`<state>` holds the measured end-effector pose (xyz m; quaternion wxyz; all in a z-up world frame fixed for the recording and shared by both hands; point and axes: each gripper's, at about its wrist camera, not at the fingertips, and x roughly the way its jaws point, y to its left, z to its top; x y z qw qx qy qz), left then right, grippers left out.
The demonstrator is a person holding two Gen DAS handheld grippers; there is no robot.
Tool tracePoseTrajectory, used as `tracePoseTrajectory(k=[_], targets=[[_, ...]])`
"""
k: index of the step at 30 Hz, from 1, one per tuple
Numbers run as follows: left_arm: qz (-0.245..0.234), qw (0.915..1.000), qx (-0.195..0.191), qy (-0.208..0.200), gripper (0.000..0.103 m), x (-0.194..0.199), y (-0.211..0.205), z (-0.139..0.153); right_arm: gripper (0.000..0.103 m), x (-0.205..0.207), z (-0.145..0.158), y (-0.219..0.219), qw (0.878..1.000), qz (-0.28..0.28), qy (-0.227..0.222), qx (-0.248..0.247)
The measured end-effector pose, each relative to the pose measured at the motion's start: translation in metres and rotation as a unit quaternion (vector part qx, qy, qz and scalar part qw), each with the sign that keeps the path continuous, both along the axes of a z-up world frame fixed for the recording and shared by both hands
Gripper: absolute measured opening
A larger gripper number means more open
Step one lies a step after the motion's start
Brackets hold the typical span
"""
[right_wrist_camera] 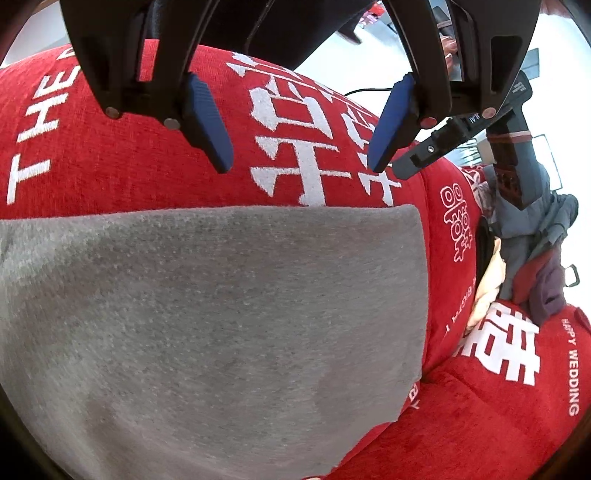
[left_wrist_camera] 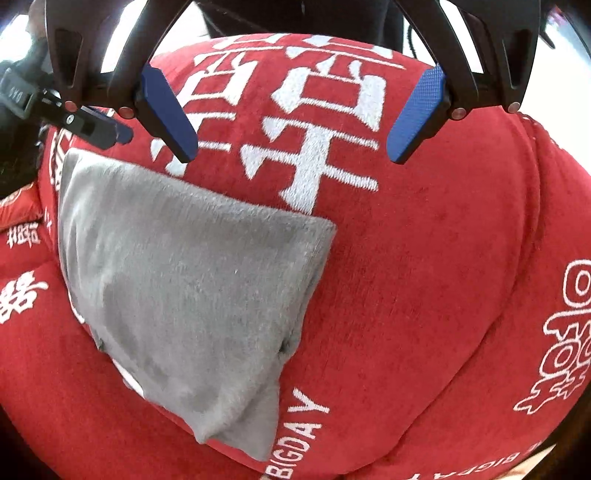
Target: Fold small clothes
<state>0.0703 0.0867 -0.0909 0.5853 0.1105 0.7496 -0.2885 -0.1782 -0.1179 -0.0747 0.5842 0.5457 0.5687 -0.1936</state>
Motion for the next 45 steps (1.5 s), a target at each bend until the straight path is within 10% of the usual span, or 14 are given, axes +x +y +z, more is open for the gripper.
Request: tracePoseTrajectory(k=[9,25,31,39,45], targets=[[0.074,0.9954,-0.045,0.041,0.103,0.009,-0.007,-0.008,0.078,-0.010,-0.013,-0.005,0.996,-0.064,-0.039,0.043],[0.153,0.9746,-0.121,0.110,0.103,0.013,-0.011,-0.021,0.078,-0.023,-0.054,-0.013,0.946,-0.262,-0.134,0.136],[0.158,0.9715,-0.130,0.120,0.103,0.009,-0.022,-0.026,0.017,-0.026,-0.063,-0.015,0.934,-0.290,-0.144,0.151],[0.200,0.9597,-0.157,0.119,0.103,0.016,-0.037,-0.031,0.014,-0.018,-0.043,-0.026,0.931,-0.265,-0.194,0.160],[0.201,0.9693,-0.137,0.032,0.089,0.035,-0.059,-0.023,0.014,-0.015,-0.041,-0.027,0.938,-0.243,-0.186,0.159]])
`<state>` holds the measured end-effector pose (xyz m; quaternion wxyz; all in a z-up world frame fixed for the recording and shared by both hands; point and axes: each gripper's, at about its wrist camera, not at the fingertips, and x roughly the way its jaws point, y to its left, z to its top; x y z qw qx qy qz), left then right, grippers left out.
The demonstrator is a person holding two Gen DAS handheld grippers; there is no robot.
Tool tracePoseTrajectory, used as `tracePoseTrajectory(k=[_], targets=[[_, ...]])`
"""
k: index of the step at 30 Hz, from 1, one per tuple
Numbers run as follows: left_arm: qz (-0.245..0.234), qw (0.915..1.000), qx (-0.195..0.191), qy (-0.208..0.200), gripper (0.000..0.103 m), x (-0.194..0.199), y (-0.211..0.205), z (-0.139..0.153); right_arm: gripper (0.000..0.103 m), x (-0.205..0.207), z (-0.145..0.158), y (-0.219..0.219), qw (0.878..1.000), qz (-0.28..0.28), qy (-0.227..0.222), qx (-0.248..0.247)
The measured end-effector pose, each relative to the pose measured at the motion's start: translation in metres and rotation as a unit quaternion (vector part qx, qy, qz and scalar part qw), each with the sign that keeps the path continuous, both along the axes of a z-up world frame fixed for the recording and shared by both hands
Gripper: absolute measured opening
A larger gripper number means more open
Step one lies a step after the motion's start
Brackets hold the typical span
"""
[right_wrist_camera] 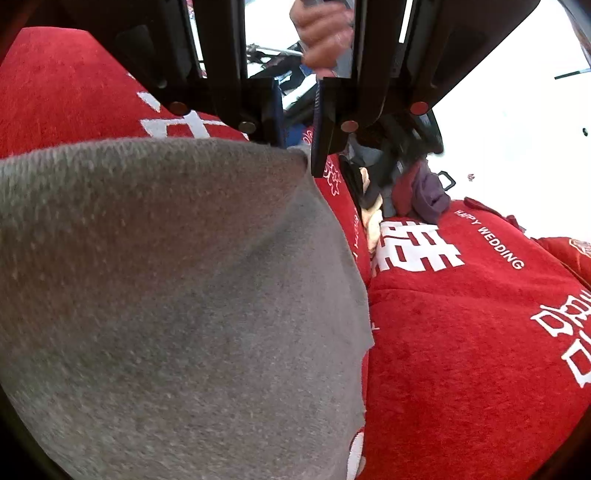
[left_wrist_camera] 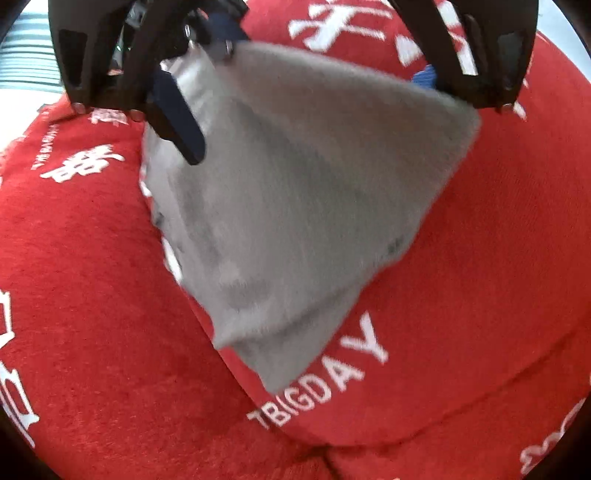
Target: Fold small clothes
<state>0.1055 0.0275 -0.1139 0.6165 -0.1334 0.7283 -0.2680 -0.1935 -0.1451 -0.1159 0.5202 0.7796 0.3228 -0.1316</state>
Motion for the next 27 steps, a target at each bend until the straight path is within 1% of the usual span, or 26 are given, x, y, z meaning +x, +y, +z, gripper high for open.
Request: tracePoseTrajectory(k=[2,3,4,5,6,7,9,10,11,12,14,15,16,17,18,19,20,22,25,27], targets=[[-0.005,0.9997,0.018,-0.015,0.080,0.003,-0.003,-0.002,0.014,0.002,0.001,0.001,1.000,0.009,0.004,-0.002],[-0.010,0.9993,0.027,-0.026,0.070,0.003,-0.004,-0.002,0.014,-0.001,0.001,0.001,1.000,0.016,0.006,-0.004],[-0.021,0.9982,0.039,-0.041,0.050,0.003,-0.005,0.000,0.014,-0.001,0.002,0.002,1.000,0.023,0.008,-0.005],[-0.034,0.9967,0.050,-0.054,0.039,0.003,-0.007,0.001,0.014,0.000,0.004,0.003,0.999,0.032,0.009,-0.005],[-0.051,0.9957,0.046,-0.063,0.030,0.003,-0.009,0.002,0.014,0.001,0.007,0.003,0.999,0.042,0.010,-0.006],[-0.055,0.9952,0.044,-0.068,0.021,0.003,-0.007,0.004,0.015,0.002,0.011,0.003,0.998,0.059,0.012,-0.008],[-0.086,0.9895,0.053,-0.104,0.017,-0.001,-0.012,0.015,0.015,0.007,0.022,0.002,0.995,0.093,0.013,-0.019],[-0.117,0.9810,0.061,-0.143,0.017,-0.007,-0.019,0.025,0.018,0.009,0.028,0.001,0.994,0.108,0.016,-0.028],[-0.136,0.9746,0.065,-0.166,0.017,-0.012,-0.024,0.031,0.018,0.011,0.038,-0.003,0.991,0.127,0.021,-0.043],[-0.161,0.9648,0.069,-0.197,0.017,-0.019,-0.029,0.039,0.018,0.015,0.048,-0.009,0.987,0.146,0.025,-0.061],[-0.211,0.9404,0.075,-0.256,0.017,-0.034,-0.038,0.053,0.019,0.024,0.065,-0.024,0.980,0.173,0.035,-0.096],[-0.230,0.9297,0.075,-0.278,0.017,-0.040,-0.042,0.058,0.022,0.029,0.074,-0.032,0.975,0.186,0.040,-0.114],[-0.248,0.9191,0.075,-0.297,0.017,-0.045,-0.045,0.063,0.044,0.038,0.085,-0.042,0.968,0.203,0.049,-0.139],[-0.261,0.9114,0.074,-0.309,0.017,-0.049,-0.049,0.067,0.061,0.044,0.090,-0.050,0.963,0.215,0.056,-0.154],[-0.273,0.9049,0.072,-0.319,0.017,-0.052,-0.051,0.069,0.085,0.053,0.095,-0.058,0.957,0.228,0.065,-0.168],[-0.285,0.8981,0.069,-0.328,0.017,-0.054,-0.054,0.071,0.087,0.064,0.100,-0.066,0.950,0.244,0.073,-0.181],[-0.292,0.8929,0.068,-0.336,0.017,-0.056,-0.058,0.073,0.087,0.079,0.102,-0.074,0.944,0.262,0.071,-0.189],[-0.310,0.8813,0.064,-0.351,0.017,-0.059,-0.060,0.076,0.087,0.108,0.100,-0.084,0.934,0.296,0.074,-0.189],[-0.325,0.8711,0.061,-0.363,0.017,-0.063,-0.061,0.079,0.087,0.159,0.090,-0.090,0.914,0.355,0.075,-0.182],[-0.331,0.8666,0.058,-0.369,0.017,-0.064,-0.060,0.081,0.089,0.195,0.077,-0.087,0.899,0.396,0.072,-0.172]])
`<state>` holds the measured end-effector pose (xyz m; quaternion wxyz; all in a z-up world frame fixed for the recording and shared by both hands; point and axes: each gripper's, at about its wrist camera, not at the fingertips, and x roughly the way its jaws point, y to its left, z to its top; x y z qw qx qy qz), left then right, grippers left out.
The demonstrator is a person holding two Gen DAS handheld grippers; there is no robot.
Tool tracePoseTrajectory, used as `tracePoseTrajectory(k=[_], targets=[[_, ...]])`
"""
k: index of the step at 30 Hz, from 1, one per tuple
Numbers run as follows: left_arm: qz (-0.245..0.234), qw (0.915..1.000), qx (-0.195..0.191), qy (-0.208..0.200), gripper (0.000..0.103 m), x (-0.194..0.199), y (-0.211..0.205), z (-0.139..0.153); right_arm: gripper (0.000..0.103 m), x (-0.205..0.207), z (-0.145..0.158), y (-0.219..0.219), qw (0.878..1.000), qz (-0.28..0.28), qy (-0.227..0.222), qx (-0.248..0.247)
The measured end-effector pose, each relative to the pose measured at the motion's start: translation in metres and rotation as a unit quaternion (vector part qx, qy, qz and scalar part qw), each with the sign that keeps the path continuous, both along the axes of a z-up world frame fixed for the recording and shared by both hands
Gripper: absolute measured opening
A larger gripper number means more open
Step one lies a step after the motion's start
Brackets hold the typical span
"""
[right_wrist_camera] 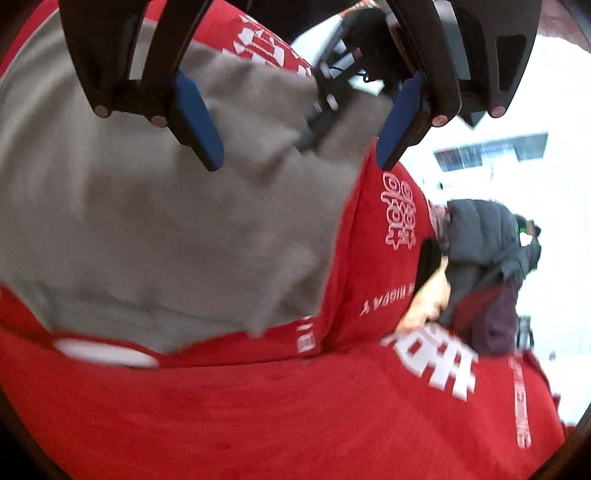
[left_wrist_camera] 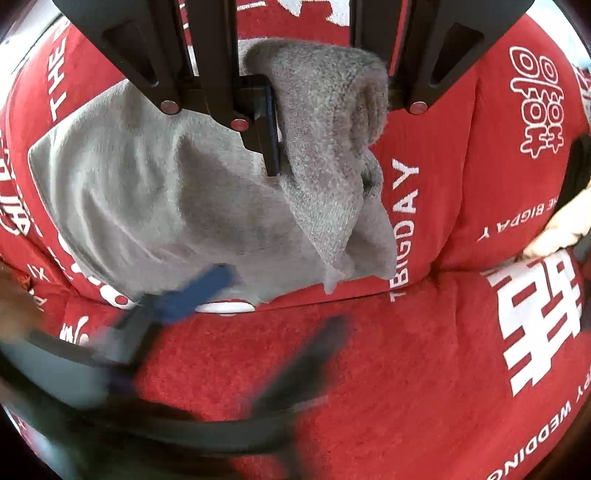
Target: Fold small clothes
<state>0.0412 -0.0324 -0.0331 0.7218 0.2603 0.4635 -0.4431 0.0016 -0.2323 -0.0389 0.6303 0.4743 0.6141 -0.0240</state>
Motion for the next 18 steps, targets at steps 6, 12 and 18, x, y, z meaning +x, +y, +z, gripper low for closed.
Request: tracePoseTrajectory(k=[6,12,18], targets=[[-0.012,0.9999,-0.007,-0.002,0.017,-0.005,0.001,0.006,0.093,0.074,-0.046,0.024,0.994,0.089,0.058,0.007],[-0.029,0.9995,-0.012,-0.008,0.017,-0.012,-0.001,0.011,0.093,0.115,-0.076,0.053,0.978,0.176,0.106,-0.023],[-0.035,0.9993,-0.012,-0.009,0.017,-0.014,0.000,0.015,0.083,0.129,-0.101,0.065,0.961,0.223,0.148,-0.068]])
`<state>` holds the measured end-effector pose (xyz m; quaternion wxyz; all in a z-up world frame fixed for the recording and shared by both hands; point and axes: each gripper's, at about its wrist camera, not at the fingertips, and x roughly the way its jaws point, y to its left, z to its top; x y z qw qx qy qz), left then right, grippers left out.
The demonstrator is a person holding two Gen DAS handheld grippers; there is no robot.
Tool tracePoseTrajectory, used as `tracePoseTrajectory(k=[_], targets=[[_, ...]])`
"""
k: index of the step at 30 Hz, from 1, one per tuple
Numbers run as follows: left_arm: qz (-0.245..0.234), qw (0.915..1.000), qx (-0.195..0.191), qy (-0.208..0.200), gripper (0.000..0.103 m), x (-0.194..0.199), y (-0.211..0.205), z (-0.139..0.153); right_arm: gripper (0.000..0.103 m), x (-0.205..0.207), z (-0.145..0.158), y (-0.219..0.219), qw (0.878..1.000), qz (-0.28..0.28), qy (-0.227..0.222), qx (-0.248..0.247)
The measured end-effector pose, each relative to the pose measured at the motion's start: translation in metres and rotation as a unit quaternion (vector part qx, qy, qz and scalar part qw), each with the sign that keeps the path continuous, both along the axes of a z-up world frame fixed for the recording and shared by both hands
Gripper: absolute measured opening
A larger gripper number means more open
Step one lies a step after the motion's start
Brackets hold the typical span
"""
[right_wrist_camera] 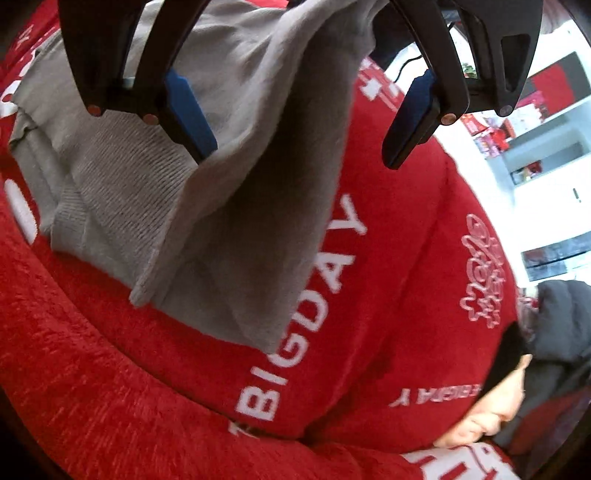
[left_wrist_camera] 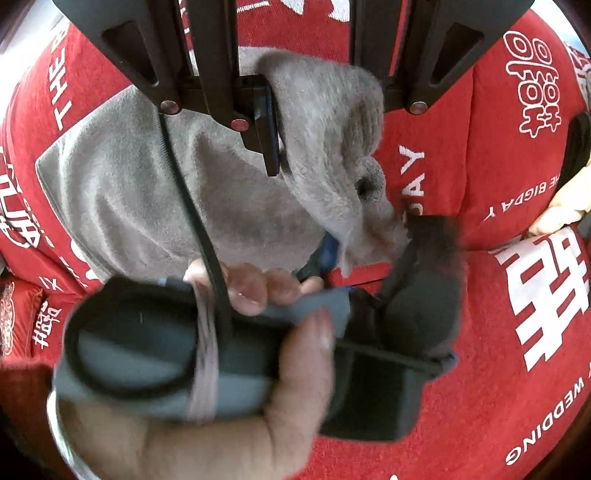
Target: Fold small clothes
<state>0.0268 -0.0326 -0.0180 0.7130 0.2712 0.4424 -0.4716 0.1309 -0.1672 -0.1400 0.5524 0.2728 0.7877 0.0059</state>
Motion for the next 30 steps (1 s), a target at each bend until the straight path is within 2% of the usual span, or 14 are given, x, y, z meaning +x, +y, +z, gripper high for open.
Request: tracePoseTrajectory(k=[1,2,3,7,11,14,21,26,30], targets=[[-0.002,1.0000,0.001,0.001,0.017,-0.001,0.000,0.001,0.050,-0.002,-0.003,-0.002,1.000,-0.005,-0.001,-0.003],[-0.006,1.0000,-0.002,0.003,0.017,-0.002,-0.001,0.005,0.033,-0.008,-0.004,-0.007,1.000,-0.004,-0.002,-0.012],[-0.008,0.9999,-0.005,0.004,0.017,-0.002,-0.002,0.008,0.021,-0.012,-0.003,-0.010,1.000,-0.006,-0.010,-0.019],[-0.031,0.9992,-0.023,0.008,0.017,-0.016,-0.008,0.028,0.018,-0.035,0.018,-0.035,0.994,-0.075,-0.073,0.017],[-0.067,0.9969,-0.041,0.007,0.017,-0.041,-0.019,0.052,0.018,-0.066,0.052,-0.061,0.978,-0.143,-0.140,0.063],[-0.099,0.9936,-0.054,0.002,0.017,-0.064,-0.033,0.071,0.018,-0.095,0.078,-0.078,0.960,-0.186,-0.192,0.087],[-0.189,0.9786,-0.081,-0.010,0.017,-0.131,-0.071,0.098,0.018,-0.192,0.137,-0.134,0.903,-0.288,-0.300,0.110],[-0.253,0.9647,-0.072,-0.006,0.017,-0.182,-0.100,0.089,0.018,-0.269,0.159,-0.171,0.869,-0.346,-0.340,0.097],[-0.296,0.9539,-0.048,-0.005,0.017,-0.219,-0.116,0.063,0.018,-0.329,0.154,-0.192,0.848,-0.396,-0.343,0.079]])
